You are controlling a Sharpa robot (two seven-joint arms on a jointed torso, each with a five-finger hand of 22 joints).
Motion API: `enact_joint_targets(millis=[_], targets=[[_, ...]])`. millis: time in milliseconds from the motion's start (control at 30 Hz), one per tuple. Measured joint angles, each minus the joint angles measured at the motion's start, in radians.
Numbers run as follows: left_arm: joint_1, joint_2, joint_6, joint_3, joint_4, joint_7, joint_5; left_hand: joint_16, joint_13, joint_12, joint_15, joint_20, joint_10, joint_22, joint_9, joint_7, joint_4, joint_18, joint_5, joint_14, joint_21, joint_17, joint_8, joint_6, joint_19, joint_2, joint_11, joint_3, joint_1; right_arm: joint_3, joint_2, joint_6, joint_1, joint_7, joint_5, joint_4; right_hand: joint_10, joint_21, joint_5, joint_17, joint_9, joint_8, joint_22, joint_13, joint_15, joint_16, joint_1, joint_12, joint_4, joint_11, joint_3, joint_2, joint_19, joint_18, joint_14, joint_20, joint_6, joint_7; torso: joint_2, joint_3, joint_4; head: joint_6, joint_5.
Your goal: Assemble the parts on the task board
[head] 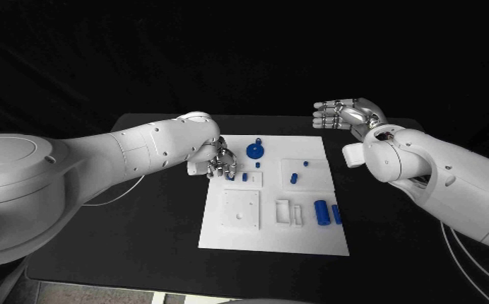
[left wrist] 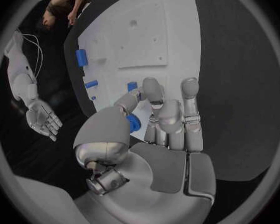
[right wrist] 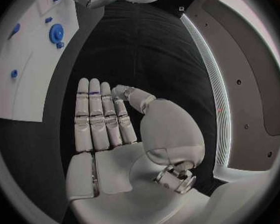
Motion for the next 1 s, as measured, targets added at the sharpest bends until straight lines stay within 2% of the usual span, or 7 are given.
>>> enact_joint_targets(millis=[233, 300, 367, 1000], targets=[[0.000, 0.003, 0.000, 0.000, -0.004, -0.003, 0.000, 0.000, 0.000, 0.000, 0.000, 0.000, 0.000, 0.000, 0.000, 0.000, -0.001, 0.000, -0.008, 0.000, 0.000, 0.000, 0.004, 0.000, 0.000, 0.000, 0.000, -0.001, 0.000, 0.000, 0.000, 0.000, 0.000, 0.000, 0.000, 0.000, 0.000, 0.000, 0.000, 0.000, 0.000, 0.000, 0.000, 0.000, 0.000, 0.000, 0.000, 0.000, 0.000, 0.000, 0.000, 0.000, 0.000, 0.000, 0.000, 0.000, 0.000, 0.000, 0.000, -0.0001, -0.0006, -0.001, 0.000], [0.000, 0.004, 0.000, 0.000, -0.004, -0.003, 0.000, 0.000, 0.000, 0.001, 0.000, 0.000, 0.000, 0.000, 0.000, 0.000, 0.006, 0.000, -0.054, 0.000, 0.000, 0.000, 0.004, 0.000, 0.000, 0.006, 0.000, -0.009, 0.005, 0.000, 0.000, 0.000, 0.000, 0.000, 0.000, 0.000, 0.000, 0.000, 0.000, 0.000, 0.000, 0.000, 0.000, 0.000, 0.000, 0.000, 0.000, 0.000, 0.000, 0.000, 0.000, 0.000, 0.000, 0.000, 0.000, 0.000, 0.000, 0.000, 0.000, 0.0002, -0.0007, -0.001, 0.000], [0.000, 0.005, 0.000, 0.000, -0.004, -0.003, 0.000, 0.000, 0.000, 0.004, 0.000, 0.000, 0.000, 0.000, 0.000, 0.000, 0.010, 0.000, -0.074, 0.000, 0.000, 0.000, 0.004, 0.000, 0.000, 0.010, 0.000, -0.012, 0.007, 0.000, 0.000, 0.000, 0.000, 0.000, 0.000, 0.000, 0.000, 0.000, 0.000, 0.000, 0.000, 0.000, 0.000, 0.000, 0.000, 0.000, 0.000, 0.000, 0.000, 0.000, 0.000, 0.000, 0.000, 0.000, 0.000, 0.000, 0.000, 0.000, 0.000, 0.0005, -0.0007, -0.002, 0.000], [0.000, 0.012, 0.001, 0.000, -0.009, -0.008, -0.002, 0.005, 0.008, 0.013, 0.003, 0.007, 0.000, 0.000, 0.000, 0.000, 0.032, 0.000, -0.133, 0.003, -0.004, 0.015, 0.001, 0.000, 0.007, 0.032, 0.000, -0.040, 0.013, 0.000, 0.001, 0.002, 0.000, -0.001, 0.000, 0.001, 0.000, 0.004, 0.000, 0.000, 0.000, 0.000, 0.000, 0.000, 0.003, 0.000, 0.000, 0.000, -0.003, 0.000, 0.003, 0.000, 0.000, 0.000, -0.004, 0.000, -0.001, 0.001, 0.000, 0.0013, -0.0007, -0.004, 0.000]])
